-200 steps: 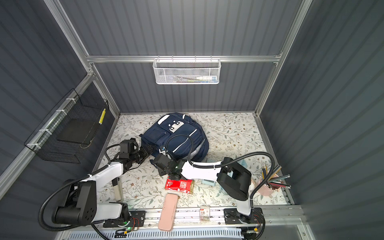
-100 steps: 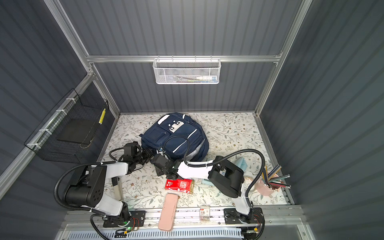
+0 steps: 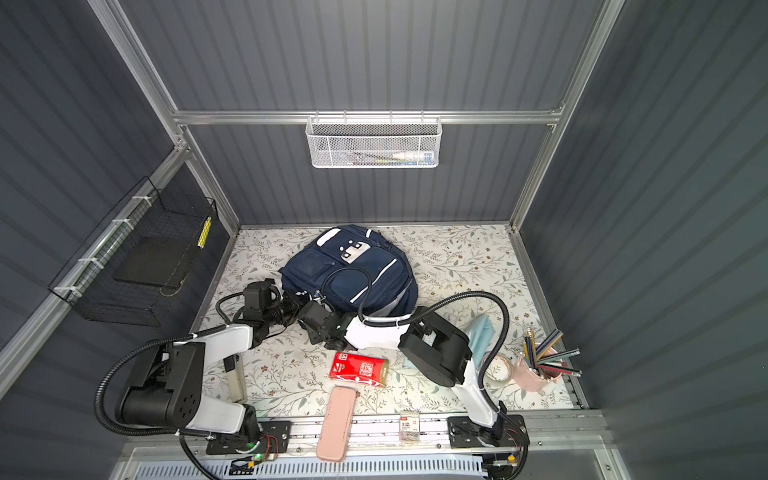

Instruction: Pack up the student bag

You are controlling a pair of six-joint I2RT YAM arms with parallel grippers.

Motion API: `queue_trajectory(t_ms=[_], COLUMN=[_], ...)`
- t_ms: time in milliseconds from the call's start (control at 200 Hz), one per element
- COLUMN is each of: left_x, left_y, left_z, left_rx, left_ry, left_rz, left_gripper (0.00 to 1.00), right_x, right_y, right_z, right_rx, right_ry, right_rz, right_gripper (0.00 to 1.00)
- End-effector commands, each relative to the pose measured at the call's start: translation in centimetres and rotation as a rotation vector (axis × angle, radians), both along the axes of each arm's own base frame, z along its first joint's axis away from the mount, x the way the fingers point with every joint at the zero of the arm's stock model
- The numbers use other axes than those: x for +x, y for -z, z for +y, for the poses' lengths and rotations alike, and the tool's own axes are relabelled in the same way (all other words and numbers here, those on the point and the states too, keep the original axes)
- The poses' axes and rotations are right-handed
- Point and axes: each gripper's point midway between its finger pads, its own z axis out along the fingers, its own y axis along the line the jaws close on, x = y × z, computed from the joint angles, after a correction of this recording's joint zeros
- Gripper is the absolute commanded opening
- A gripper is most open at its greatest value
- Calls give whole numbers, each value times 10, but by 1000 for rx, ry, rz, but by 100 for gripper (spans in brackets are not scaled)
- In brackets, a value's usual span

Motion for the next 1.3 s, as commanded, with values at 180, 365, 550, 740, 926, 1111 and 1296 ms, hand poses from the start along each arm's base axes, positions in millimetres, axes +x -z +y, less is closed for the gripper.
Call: queue_trajectory(t_ms=[180, 365, 550, 740, 926, 1111, 1296], left_x=[-4, -19, -16, -10, -3, 1, 6], left_y=[-29, -19, -26, -15, -13, -15, -14], left_z=[-26, -30, -28, -14, -7, -6, -1], left_rx=[-76, -41, -32, 17, -15, -11, 8], left_ry=[74, 95, 92, 58, 48, 46, 37], left_rz=[-44, -17, -33, -23, -22, -31, -34], left_gripper=[0, 0, 0, 0, 0, 0, 0], right_x=[38, 51, 47, 29, 11, -15, -36], right_y=[-5, -2, -8, -18, -16, -14, -15], right_z=[-1, -14, -27, -29, -58, -92, -129], right_rx=[-23, -93, -84, -35, -8, -62, -114], right_ry=[129, 170, 170, 117, 108, 97, 98], right_rz=[-65, -89, -82, -9, 94, 142, 163], right_gripper=[49, 28, 6, 0, 0, 0, 0])
